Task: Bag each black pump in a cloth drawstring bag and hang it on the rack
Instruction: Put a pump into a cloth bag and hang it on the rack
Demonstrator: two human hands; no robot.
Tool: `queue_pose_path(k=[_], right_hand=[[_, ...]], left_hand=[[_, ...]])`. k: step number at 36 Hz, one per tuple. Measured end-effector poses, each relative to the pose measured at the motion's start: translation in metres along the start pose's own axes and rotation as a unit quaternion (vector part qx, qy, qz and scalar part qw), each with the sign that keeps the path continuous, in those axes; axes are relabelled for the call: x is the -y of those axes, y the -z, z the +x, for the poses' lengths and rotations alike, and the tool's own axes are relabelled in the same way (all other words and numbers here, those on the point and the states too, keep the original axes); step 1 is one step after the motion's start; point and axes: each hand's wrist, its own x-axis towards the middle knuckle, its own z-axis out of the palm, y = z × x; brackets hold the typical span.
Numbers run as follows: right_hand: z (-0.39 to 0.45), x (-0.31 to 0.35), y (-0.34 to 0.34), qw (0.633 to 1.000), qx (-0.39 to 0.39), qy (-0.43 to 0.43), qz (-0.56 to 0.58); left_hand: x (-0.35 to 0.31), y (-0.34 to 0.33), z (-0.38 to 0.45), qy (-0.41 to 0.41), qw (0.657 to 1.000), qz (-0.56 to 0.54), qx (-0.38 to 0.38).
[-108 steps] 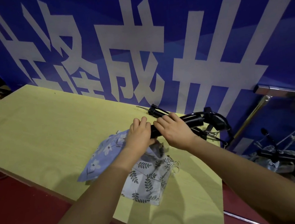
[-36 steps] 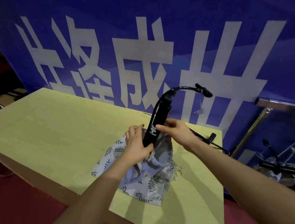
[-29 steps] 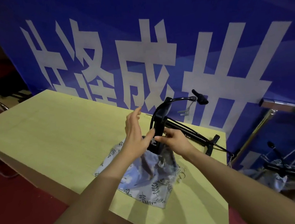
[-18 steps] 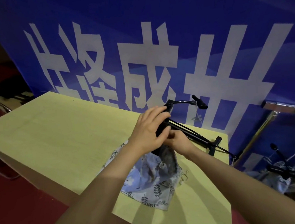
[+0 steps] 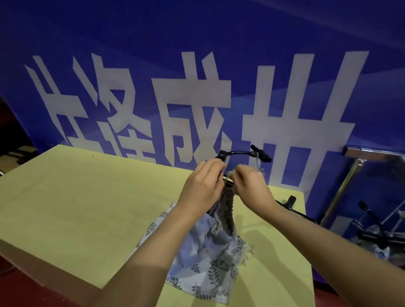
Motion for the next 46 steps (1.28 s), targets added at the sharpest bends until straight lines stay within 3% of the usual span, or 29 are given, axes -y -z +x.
queue_pose_path(k=[5, 10, 13, 18, 22, 26, 31, 35, 40, 46], right_hand=[[0.015, 0.033, 0.027, 0.974, -0.091, -0.057, 0.197], [0.033, 0.048, 0.034, 0.948, -0.088, -0.082, 0.294], [0.039, 0.057, 0.038, 0.946, -0.093, -0.071, 0.301], [0.042, 0.067, 0.044, 0.949, -0.089, -0.044, 0.3], [0.042, 0.074, 0.044, 0.953, -0.074, -0.008, 0.294], [0.044, 0.078, 0.049, 0.948, -0.058, 0.02, 0.311], [0.045, 0.084, 0.056, 0.94, -0.074, 0.045, 0.331], [0.042, 0.091, 0.062, 0.935, -0.086, 0.049, 0.341], [0.038, 0.099, 0.071, 0.91, -0.127, 0.032, 0.394], [0.035, 0.109, 0.091, 0.905, -0.154, 0.052, 0.393]], left_hand=[[0.005, 0.004, -0.002, -0.003, 0.999, 0.032, 0.023], [0.008, 0.004, -0.01, 0.061, 0.995, 0.022, 0.077], [0.005, 0.008, -0.007, 0.09, 0.99, 0.048, 0.101], [-0.007, 0.018, 0.004, 0.09, 0.984, 0.141, 0.053], [-0.015, 0.025, 0.024, 0.123, 0.97, 0.182, 0.104], [-0.02, 0.031, 0.034, 0.154, 0.971, 0.154, 0.099], [-0.026, 0.041, 0.042, 0.2, 0.963, 0.104, 0.15], [-0.028, 0.048, 0.047, 0.178, 0.956, 0.142, 0.187], [-0.035, 0.054, 0.051, 0.172, 0.949, 0.208, 0.165], [-0.049, 0.067, 0.065, 0.167, 0.936, 0.267, 0.159]])
